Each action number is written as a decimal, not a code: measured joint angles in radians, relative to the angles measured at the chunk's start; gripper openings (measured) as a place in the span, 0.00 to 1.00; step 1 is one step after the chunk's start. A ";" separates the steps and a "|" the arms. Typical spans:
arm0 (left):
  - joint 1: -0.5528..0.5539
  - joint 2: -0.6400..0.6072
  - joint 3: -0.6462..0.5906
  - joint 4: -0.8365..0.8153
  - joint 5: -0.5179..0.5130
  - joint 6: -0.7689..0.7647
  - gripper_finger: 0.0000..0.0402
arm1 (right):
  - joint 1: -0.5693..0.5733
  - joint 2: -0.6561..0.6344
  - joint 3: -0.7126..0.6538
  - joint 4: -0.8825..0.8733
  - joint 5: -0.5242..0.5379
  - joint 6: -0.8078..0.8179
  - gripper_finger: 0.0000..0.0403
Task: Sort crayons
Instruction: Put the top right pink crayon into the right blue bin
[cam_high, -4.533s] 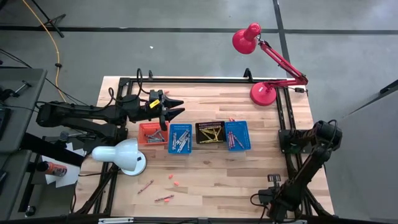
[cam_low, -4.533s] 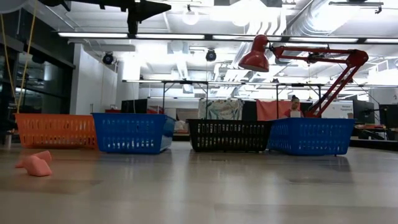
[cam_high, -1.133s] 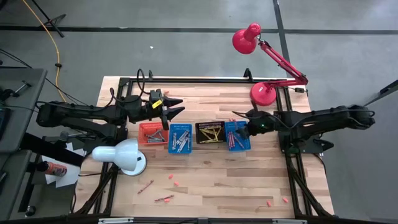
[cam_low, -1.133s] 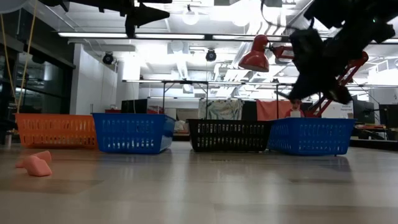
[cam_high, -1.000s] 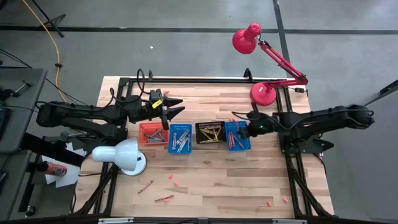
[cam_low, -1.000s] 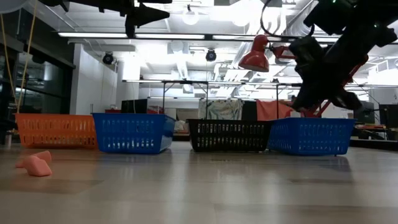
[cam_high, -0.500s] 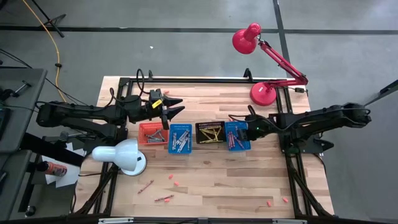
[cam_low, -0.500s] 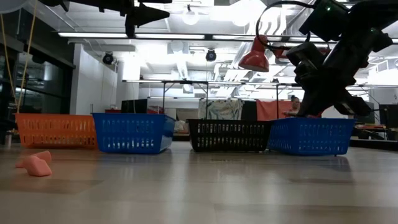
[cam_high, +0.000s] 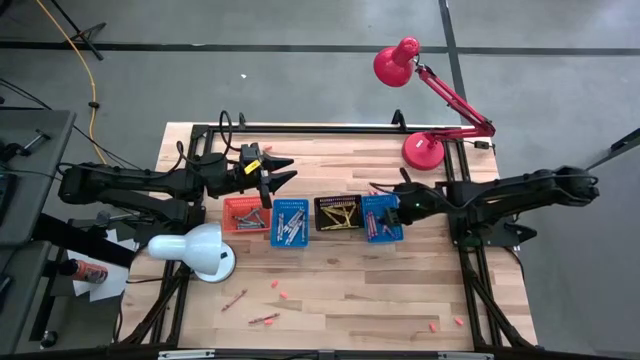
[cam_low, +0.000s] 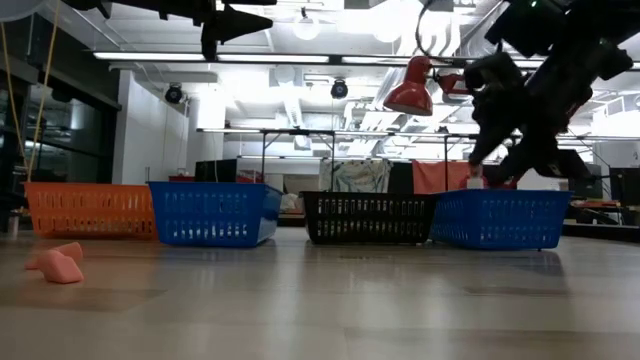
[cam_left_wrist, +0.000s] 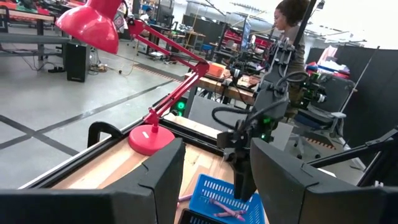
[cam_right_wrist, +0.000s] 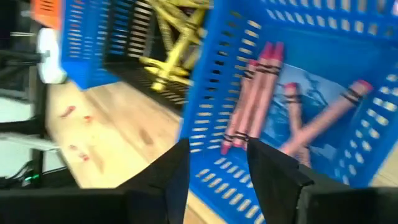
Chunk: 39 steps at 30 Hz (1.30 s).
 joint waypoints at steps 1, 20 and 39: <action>0.000 0.000 0.000 0.000 0.000 0.000 0.43 | 0.000 -0.015 0.000 0.001 -0.001 -0.007 0.38; 0.000 0.000 0.000 0.001 0.000 -0.001 0.43 | 0.000 -0.083 0.037 0.785 0.110 -0.509 0.41; 0.000 0.000 0.000 0.068 0.000 -0.053 0.43 | -0.001 0.154 0.486 0.325 0.095 -1.041 0.41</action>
